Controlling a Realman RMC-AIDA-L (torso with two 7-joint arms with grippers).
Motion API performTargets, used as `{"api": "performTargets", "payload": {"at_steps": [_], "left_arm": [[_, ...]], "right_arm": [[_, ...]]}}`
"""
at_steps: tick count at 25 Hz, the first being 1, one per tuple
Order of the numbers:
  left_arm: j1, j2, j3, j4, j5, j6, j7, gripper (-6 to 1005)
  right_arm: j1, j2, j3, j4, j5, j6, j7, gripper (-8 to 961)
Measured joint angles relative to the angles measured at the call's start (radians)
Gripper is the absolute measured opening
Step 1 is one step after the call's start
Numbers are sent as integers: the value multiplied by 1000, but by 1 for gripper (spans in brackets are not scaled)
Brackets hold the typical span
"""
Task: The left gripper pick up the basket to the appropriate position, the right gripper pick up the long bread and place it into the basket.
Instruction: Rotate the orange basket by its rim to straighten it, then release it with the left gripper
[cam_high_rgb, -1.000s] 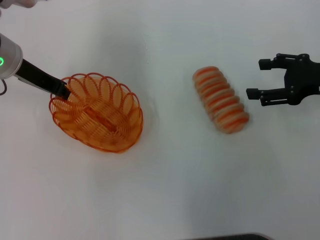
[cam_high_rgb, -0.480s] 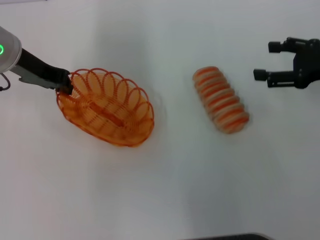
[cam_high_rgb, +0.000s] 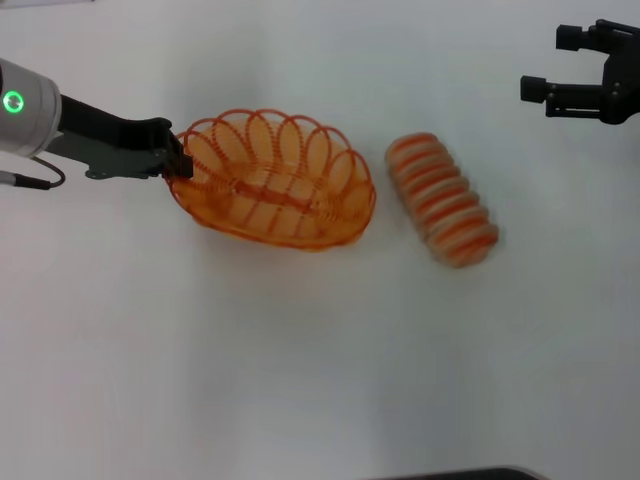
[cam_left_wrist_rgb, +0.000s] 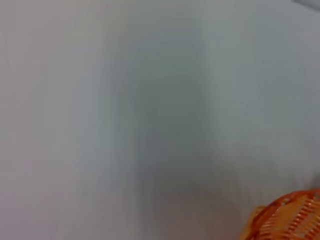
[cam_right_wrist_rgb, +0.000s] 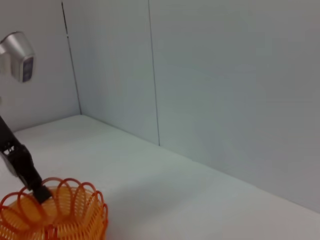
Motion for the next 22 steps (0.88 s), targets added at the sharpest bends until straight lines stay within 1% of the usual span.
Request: {"api": "performTargets", "payload": {"at_steps": [2,3,4,7,8,14,22], "left_arm": [[24,-3,-4,-1,-46,-17,-14,93],[54,-5,-1,1,-90,-44,-26,93],[54,-5,-1,1,-90,-44,-26,92],[101,-11,19,1,-150,-99,-40,93],[107,-12,24,0,-157,-110,-41,93],[124,-15,65,-1,-170,-176,-67,90],[130,-15,102,-11,-182,-241,-95,93]], "right_arm": [[5,-1,0,1,8,2,0,916],[6,-1,0,2,11,2,0,916],[7,-1,0,4,15,3,0,916],[8,-1,0,5,27,5,-2,916],[8,-2,0,5,33,5,-3,916],[8,-2,0,5,51,9,-3,916],[6,7,0,4,64,12,-9,916]]}}
